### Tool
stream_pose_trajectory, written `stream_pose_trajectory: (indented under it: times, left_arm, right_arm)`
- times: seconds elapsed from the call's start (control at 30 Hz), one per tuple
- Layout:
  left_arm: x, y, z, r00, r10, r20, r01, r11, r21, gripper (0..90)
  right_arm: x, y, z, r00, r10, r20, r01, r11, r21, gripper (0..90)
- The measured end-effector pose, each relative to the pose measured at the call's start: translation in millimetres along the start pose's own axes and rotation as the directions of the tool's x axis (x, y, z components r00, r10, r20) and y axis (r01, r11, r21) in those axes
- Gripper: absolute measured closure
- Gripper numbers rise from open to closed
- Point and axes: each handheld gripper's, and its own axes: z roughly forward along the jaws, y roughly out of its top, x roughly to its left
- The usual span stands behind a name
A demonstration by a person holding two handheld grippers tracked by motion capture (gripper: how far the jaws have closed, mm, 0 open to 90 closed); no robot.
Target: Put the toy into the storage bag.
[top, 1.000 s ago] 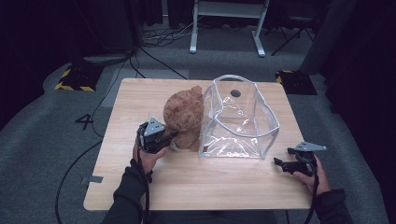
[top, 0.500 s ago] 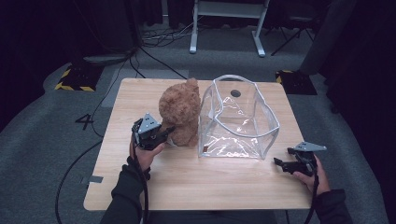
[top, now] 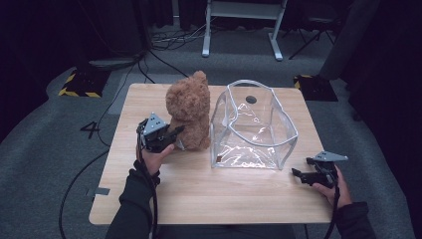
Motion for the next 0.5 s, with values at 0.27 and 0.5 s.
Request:
stream_pose_trajectory:
  times: [0.27,0.5]
  left_arm:
    - [-0.4,12.7,-0.9,1.0000,0.007,-0.004,-0.007,0.9996,-0.026,75.2]
    - [-2.1,25.4,-5.4,0.9999,0.011,0.000,-0.011,0.9982,-0.058,75.3]
  right_arm:
    - [0.0,0.0,0.0,1.0000,0.000,0.000,0.000,1.000,0.000,16.3]
    - [0.0,0.0,0.0,1.0000,0.000,0.000,0.000,1.000,0.000,16.3]
